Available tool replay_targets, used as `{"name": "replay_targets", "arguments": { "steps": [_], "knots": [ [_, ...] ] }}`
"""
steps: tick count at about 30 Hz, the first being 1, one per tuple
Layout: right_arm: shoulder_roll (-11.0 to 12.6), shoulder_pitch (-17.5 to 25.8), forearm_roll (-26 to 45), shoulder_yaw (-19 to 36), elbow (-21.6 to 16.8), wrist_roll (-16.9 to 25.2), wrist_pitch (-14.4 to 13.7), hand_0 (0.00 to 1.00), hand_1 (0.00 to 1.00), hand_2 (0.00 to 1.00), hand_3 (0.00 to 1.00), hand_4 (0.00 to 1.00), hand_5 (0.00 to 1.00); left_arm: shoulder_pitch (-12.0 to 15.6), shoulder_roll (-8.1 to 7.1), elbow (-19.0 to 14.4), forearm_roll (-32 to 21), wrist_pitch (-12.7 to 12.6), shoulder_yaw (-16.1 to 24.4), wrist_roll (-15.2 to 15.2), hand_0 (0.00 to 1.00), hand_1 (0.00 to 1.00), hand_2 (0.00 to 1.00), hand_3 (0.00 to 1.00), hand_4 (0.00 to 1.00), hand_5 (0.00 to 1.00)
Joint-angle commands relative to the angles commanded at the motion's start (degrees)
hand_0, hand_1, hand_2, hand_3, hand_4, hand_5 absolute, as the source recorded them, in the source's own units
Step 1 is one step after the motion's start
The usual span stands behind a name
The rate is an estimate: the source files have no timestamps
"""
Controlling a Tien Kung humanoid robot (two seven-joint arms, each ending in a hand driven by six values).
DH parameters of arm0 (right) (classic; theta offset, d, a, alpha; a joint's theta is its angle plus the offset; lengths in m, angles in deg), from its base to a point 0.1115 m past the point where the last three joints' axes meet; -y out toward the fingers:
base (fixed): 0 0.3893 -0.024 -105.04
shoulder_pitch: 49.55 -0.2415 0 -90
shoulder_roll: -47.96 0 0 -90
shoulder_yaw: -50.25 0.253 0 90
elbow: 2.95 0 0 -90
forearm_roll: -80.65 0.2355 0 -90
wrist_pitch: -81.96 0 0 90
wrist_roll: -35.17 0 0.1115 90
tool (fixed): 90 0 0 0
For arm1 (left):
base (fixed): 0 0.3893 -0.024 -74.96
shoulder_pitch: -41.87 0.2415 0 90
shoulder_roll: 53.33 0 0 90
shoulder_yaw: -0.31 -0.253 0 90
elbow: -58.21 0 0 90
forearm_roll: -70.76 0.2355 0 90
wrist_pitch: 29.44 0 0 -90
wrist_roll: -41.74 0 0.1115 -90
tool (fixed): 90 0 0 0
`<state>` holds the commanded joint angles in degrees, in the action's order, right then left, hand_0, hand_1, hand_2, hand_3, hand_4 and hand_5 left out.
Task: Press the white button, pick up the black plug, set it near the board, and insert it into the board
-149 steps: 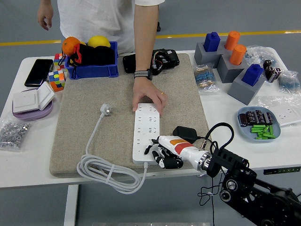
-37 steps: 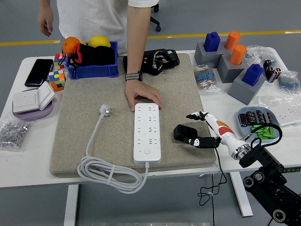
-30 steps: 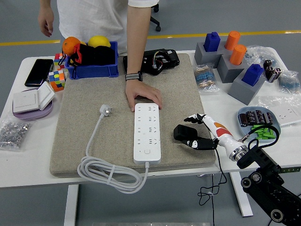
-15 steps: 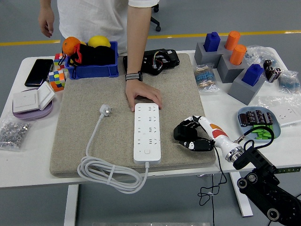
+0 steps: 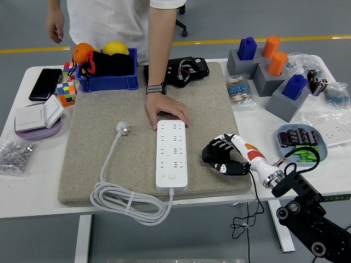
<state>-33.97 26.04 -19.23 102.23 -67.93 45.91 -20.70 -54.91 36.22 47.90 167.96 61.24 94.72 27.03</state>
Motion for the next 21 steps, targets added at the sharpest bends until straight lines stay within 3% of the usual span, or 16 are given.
{"name": "replay_targets", "arguments": {
  "steps": [1,6,7,21],
  "knots": [
    [0.01,0.02,0.07,-0.07,0.01,0.09,0.03,0.282,0.252,0.335,0.595,0.682,0.002,0.02,0.01,0.0,-0.01,0.0,0.0,0.0,0.468,0.496,0.501,0.574,0.559,0.276],
    [0.11,0.16,0.15,-0.41,-0.12,0.47,0.28,0.282,0.252,0.335,0.595,0.682,0.002,0.13,0.08,0.0,-0.22,-0.03,0.03,0.04,0.468,0.496,0.501,0.574,0.559,0.276],
    [0.15,0.2,0.05,-0.46,-0.23,0.5,0.41,0.19,0.128,0.217,0.556,0.655,0.002,0.15,0.08,0.0,-0.28,-0.03,0.03,0.05,0.468,0.496,0.501,0.574,0.56,0.275],
    [1.29,-0.54,-5.45,0.03,-5.52,-0.36,1.02,0.162,0.098,0.198,0.532,0.61,0.002,0.01,0.07,0.0,-0.57,-0.15,0.25,0.17,0.468,0.496,0.501,0.574,0.564,0.277]
  ]
}}
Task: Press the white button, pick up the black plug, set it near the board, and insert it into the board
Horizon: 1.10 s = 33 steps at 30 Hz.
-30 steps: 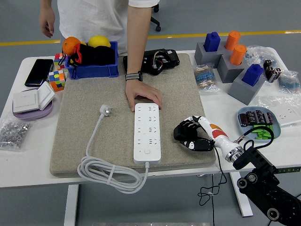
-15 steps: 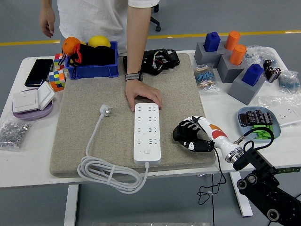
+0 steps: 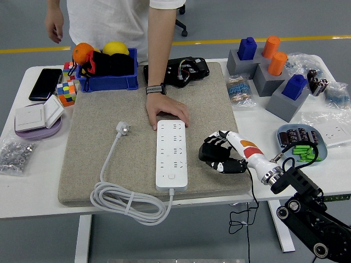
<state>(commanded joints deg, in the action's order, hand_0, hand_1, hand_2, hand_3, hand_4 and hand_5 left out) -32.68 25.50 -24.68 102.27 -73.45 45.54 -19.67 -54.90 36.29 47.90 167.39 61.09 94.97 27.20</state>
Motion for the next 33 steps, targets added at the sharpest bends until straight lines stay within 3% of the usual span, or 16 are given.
{"name": "replay_targets", "arguments": {
  "steps": [14,33],
  "knots": [
    [1.78,-2.71,-3.86,-3.6,-4.72,-1.84,1.32,0.163,0.094,0.196,0.536,0.609,0.002,-0.1,-0.05,0.0,0.03,-0.05,0.21,0.02,0.466,0.495,0.501,0.574,0.564,0.276],
    [-1.03,-7.43,1.59,-9.38,-2.17,-3.2,3.33,0.162,0.093,0.195,0.539,0.61,0.002,-0.22,-0.2,0.0,-0.15,-0.08,0.09,0.05,0.468,0.495,0.501,0.574,0.565,0.276]
  ]
}}
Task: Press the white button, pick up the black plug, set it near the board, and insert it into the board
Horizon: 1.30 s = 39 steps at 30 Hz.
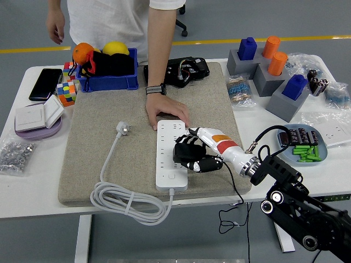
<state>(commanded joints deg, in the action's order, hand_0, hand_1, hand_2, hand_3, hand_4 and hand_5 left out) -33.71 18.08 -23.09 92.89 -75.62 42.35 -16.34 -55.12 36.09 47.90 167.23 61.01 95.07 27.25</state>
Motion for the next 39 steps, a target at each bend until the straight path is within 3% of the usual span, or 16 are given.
{"name": "replay_targets", "arguments": {
  "steps": [39],
  "knots": [
    [-1.32,-0.95,-2.77,-2.05,2.92,1.68,-0.48,0.162,0.092,0.195,0.54,0.608,0.002,-0.05,0.01,0.0,0.08,0.22,-0.79,-0.23,0.468,0.496,0.501,0.574,0.563,0.276]
  ]
}}
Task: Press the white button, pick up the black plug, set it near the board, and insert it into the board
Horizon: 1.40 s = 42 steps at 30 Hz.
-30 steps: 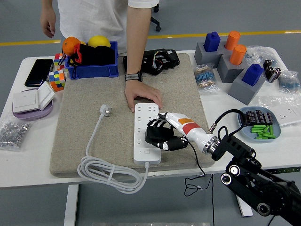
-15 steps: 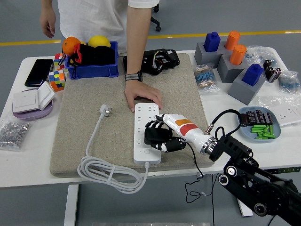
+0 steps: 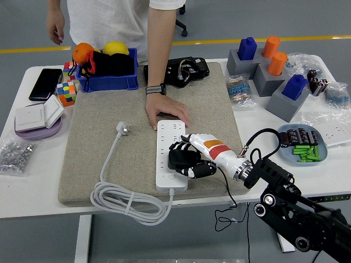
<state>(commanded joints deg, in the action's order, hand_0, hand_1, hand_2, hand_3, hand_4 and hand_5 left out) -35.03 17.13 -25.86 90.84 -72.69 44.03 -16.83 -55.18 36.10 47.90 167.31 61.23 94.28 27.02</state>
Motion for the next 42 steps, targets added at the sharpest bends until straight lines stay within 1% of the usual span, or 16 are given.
{"name": "replay_targets", "arguments": {
  "steps": [34,42],
  "knots": [
    [0.1,-0.85,-0.86,-0.16,1.72,1.09,-0.16,0.156,0.09,0.195,0.542,0.61,0.002,0.08,0.08,0.0,-0.34,-0.1,0.1,0.1,0.468,0.495,0.502,0.574,0.564,0.275],
    [0.02,-1.69,-1.16,-1.26,3.21,1.64,-0.37,0.155,0.089,0.195,0.544,0.611,0.002,0.0,0.09,0.0,0.01,-0.08,0.26,0.12,0.468,0.495,0.501,0.574,0.564,0.275]
  ]
}}
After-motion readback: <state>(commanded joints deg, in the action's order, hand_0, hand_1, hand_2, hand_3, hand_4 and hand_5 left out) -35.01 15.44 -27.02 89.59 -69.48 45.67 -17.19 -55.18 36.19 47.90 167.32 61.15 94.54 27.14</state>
